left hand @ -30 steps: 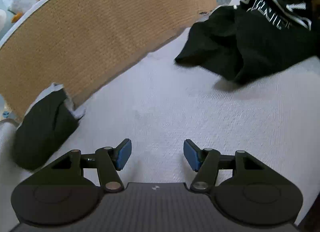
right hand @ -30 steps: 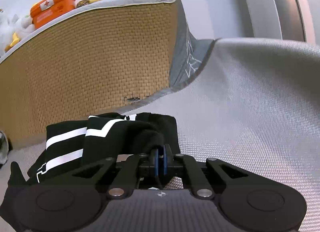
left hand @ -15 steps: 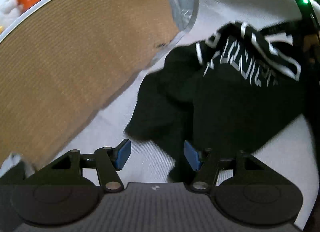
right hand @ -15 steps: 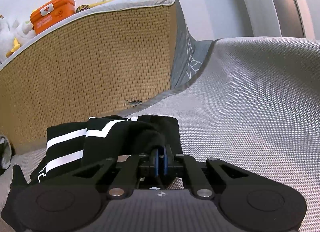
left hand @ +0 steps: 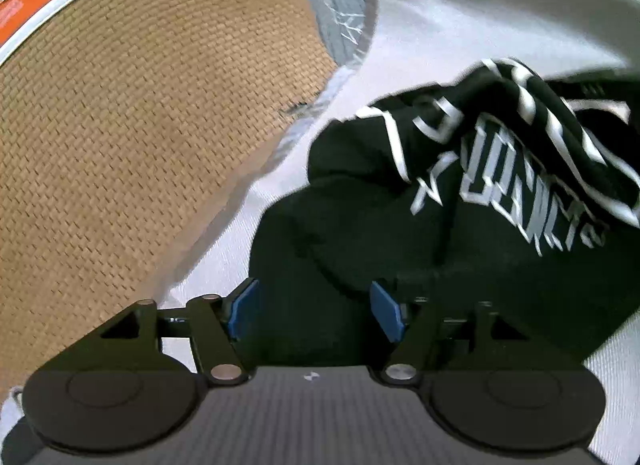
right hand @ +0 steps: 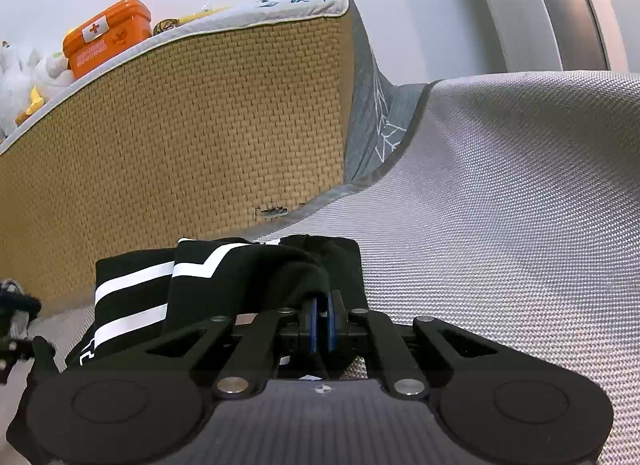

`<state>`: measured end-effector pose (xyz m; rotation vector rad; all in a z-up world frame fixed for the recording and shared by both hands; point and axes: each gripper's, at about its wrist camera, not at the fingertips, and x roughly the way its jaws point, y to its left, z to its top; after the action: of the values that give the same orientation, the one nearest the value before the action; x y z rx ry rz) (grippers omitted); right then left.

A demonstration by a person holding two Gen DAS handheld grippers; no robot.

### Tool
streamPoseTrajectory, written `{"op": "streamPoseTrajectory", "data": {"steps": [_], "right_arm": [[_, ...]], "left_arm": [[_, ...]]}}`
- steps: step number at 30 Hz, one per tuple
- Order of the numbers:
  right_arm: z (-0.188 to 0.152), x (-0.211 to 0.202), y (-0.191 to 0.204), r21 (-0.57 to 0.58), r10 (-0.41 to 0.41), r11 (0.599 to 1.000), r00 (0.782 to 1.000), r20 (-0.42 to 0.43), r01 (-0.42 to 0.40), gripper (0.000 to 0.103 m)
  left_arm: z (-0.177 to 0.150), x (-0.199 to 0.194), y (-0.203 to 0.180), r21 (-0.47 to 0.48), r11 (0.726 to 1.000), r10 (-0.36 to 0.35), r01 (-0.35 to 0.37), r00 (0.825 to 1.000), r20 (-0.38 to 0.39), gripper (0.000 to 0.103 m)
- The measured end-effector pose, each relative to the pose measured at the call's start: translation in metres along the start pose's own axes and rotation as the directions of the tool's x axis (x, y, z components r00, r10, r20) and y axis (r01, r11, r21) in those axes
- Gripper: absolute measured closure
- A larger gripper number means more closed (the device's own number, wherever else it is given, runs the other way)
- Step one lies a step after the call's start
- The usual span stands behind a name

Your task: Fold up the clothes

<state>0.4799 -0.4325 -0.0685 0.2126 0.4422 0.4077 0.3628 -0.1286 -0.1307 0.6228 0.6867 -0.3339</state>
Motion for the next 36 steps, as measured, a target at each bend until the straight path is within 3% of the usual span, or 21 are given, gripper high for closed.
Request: {"op": "streamPoseTrajectory", "data": {"steps": [3, 8, 23, 27, 36], "right_arm": [[0.000, -0.001, 0.000, 0.002, 0.003, 1.000, 1.000, 0.004, -0.003, 0.095], [0.000, -0.002, -0.001, 0.008, 0.008, 1.000, 1.000, 0.008, -0.008, 0.094], [-0.002, 0.000, -0.003, 0.007, 0.020, 1.000, 1.000, 0.015, -0.021, 0.094], [-0.002, 0.001, -0.002, 0.004, 0.026, 1.000, 1.000, 0.009, -0.026, 0.093], [-0.003, 0.000, -0.002, 0.007, 0.036, 0.999, 0.999, 0.008, -0.036, 0.093]], "left_arm": [[0.011, 0.012, 0.008, -0.042, 0.999, 0.018, -0.019, 1.000, -0.014, 0.033], [0.028, 0.034, 0.012, -0.010, 1.000, 0.010, -0.010, 0.999, -0.051, 0.033], [0.065, 0.110, -0.006, 0.029, 0.993, -0.110, 0.114, 0.986, -0.127, 0.023], [0.061, 0.125, -0.018, 0.058, 0.991, -0.109, 0.119, 0.982, -0.155, 0.021], [0.054, 0.139, -0.002, -0.033, 0.986, -0.165, 0.162, 0.972, -0.170, 0.007]]}}
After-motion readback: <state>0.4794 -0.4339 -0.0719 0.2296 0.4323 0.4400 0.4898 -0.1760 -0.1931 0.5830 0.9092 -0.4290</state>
